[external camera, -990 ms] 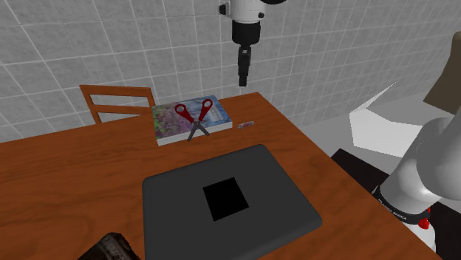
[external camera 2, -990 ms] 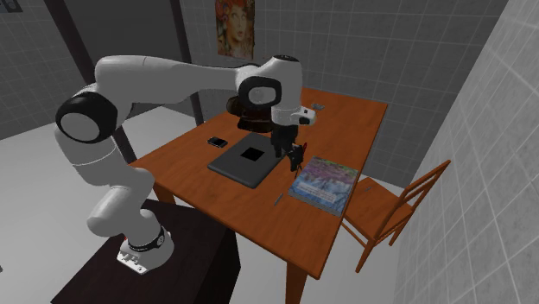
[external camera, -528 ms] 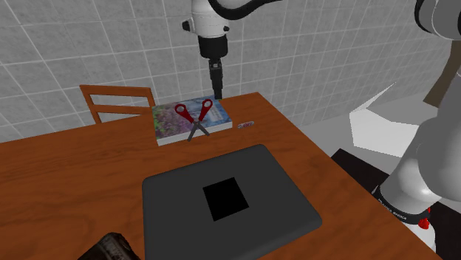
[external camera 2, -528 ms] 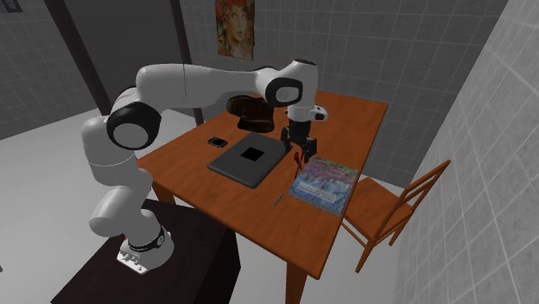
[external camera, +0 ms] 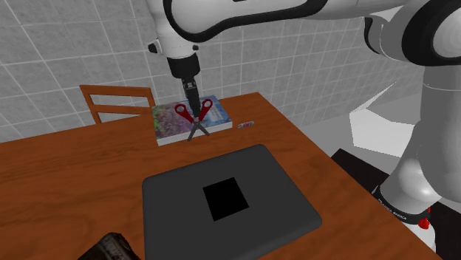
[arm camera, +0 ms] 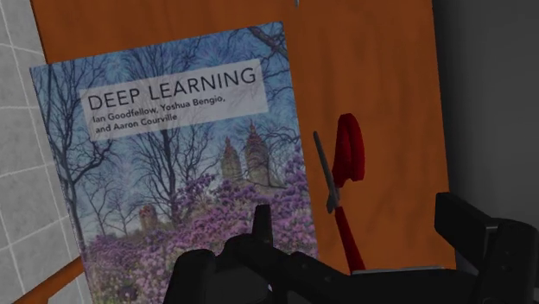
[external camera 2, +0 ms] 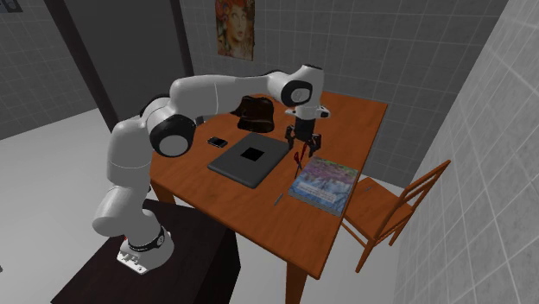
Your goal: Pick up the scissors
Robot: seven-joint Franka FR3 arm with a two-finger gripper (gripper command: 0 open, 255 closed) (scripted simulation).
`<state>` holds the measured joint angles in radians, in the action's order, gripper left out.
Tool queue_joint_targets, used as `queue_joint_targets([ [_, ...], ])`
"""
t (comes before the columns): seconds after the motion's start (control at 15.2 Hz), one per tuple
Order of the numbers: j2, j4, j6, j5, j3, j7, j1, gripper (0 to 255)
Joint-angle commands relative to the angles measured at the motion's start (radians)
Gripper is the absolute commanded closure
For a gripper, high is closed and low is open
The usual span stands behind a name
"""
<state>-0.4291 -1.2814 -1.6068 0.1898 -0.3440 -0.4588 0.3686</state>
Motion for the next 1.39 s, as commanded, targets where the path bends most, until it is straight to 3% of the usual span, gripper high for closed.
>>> queue_joint_targets([
  [0.0, -0.004, -0.021, -0.023, 0.002, -0.001, 0.000, 0.001, 0],
  [0.4, -0.001, -0.087, -0.086, 0.002, 0.000, 0.005, -0.005, 0],
  [0.46, -0.001, -0.088, -0.086, 0.002, 0.000, 0.006, -0.005, 255],
  [1.06, -0.001, -0.087, -0.086, 0.002, 0.000, 0.005, -0.005, 255],
  [1.32, -0.003, -0.029, -0.031, 0.002, -0.001, 0.001, 0.000, 255],
])
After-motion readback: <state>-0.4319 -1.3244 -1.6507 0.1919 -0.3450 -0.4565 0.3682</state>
